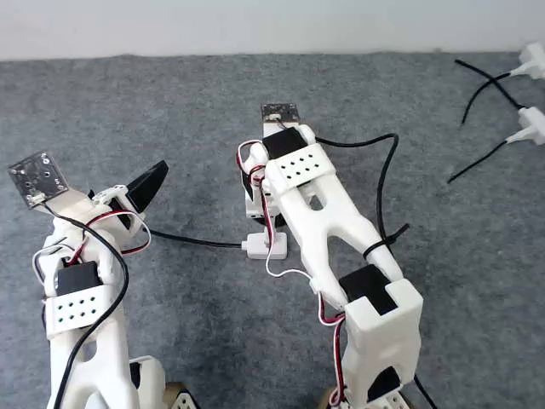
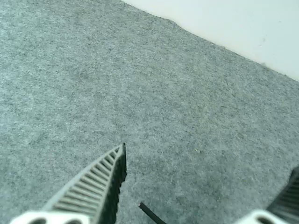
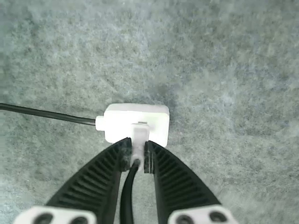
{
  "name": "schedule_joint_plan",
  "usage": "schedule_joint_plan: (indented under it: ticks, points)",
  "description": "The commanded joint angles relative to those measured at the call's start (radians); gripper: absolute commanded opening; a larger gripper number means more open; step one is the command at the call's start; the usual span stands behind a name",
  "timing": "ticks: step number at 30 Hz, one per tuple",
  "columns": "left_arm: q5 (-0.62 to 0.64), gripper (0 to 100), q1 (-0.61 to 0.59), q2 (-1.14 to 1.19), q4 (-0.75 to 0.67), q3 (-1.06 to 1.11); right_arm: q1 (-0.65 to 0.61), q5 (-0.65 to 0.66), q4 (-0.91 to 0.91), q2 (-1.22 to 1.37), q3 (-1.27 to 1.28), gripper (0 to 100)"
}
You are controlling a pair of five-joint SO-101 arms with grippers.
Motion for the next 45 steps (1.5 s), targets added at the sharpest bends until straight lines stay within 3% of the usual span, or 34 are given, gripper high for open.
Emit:
schedule_joint_plan:
  ticks: [1, 19, 30, 45]
  points:
    - [0.005, 50, -0.002, -0.012, -0.028, -0.048, 0.007, 0.017, -0.018, 0.005, -0.038, 0.8]
    - [0.005, 50, -0.002, -0.012, -0.028, -0.048, -0.001, 0.011, 0.030, 0.127, -0.038, 0.8]
    - [0.005, 50, -0.002, -0.012, -0.028, -0.048, -0.108, -0.040, 0.087, 0.125, -0.038, 0.8]
    - [0.005, 50, -0.002, -0.015, -0.028, -0.048, -0.151, -0.083, 0.150, 0.134, -0.037, 0.8]
